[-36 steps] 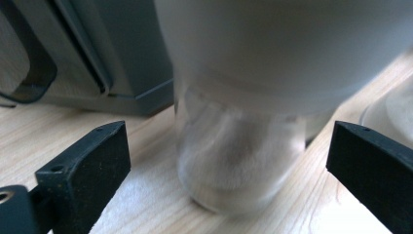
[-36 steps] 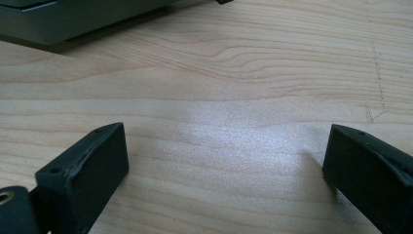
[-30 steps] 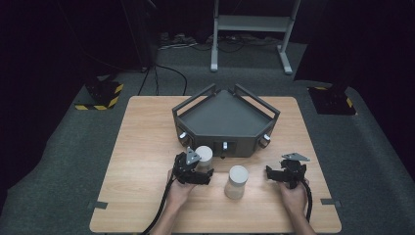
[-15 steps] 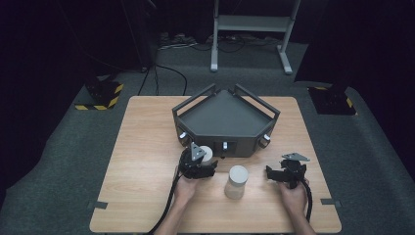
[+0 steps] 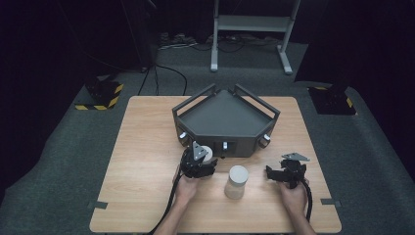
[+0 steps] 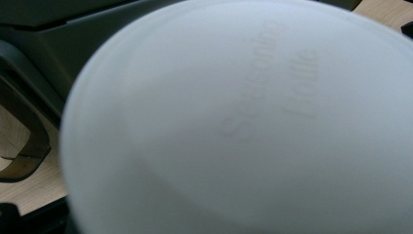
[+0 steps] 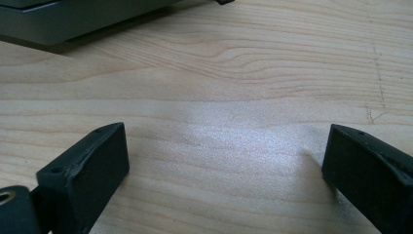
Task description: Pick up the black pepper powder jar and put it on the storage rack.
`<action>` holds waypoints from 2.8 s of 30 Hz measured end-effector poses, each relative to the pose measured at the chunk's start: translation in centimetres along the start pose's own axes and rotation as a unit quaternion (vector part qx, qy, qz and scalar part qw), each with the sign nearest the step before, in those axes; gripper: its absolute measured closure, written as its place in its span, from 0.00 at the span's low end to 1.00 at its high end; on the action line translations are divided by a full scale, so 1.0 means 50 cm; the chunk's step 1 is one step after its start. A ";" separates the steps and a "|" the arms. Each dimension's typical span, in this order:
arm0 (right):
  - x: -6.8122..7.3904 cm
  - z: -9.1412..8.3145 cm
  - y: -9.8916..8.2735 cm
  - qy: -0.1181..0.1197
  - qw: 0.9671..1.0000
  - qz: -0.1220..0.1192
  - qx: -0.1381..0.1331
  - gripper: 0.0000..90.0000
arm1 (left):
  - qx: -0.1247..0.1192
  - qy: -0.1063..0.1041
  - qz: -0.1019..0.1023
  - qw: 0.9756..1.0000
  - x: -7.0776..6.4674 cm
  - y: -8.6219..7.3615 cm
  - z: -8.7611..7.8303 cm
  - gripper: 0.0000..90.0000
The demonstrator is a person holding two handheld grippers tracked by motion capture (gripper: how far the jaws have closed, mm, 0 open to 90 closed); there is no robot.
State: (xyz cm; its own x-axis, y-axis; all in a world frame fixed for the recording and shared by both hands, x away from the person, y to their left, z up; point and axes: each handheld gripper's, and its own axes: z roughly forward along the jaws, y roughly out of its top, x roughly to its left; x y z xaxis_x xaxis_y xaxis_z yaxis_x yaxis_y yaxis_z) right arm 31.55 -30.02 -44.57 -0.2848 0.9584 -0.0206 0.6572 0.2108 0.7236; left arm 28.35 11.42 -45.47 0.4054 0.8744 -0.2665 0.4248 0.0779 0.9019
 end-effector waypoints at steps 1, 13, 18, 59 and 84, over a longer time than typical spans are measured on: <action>0.000 0.000 0.000 0.000 1.000 0.000 0.000 0.03 | -0.003 0.000 0.002 1.000 -0.002 0.001 -0.001 0.39; 0.000 0.000 0.000 0.000 1.000 0.000 0.000 0.03 | 0.011 -0.027 0.012 0.999 -0.009 0.057 -0.026 0.39; 0.000 0.000 0.000 0.000 1.000 0.000 0.000 0.03 | 0.018 -0.047 0.015 0.999 -0.005 0.084 -0.040 0.39; 0.000 0.000 0.000 0.002 1.000 -0.001 -0.001 0.04 | 0.023 0.006 -0.008 1.000 -0.053 0.384 0.050 0.39; 0.001 0.000 0.000 0.002 1.000 -0.001 -0.002 0.04 | 0.027 0.043 -0.010 0.999 -0.056 0.350 0.126 0.39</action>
State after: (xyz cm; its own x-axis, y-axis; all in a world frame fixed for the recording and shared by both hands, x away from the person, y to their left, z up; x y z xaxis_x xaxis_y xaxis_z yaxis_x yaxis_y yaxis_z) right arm 31.53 -30.00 -44.58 -0.2896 0.9570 -0.0186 0.6542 0.2121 0.7259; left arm 39.72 7.34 -31.10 0.3262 0.9111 -0.2518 0.4753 0.0721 0.8769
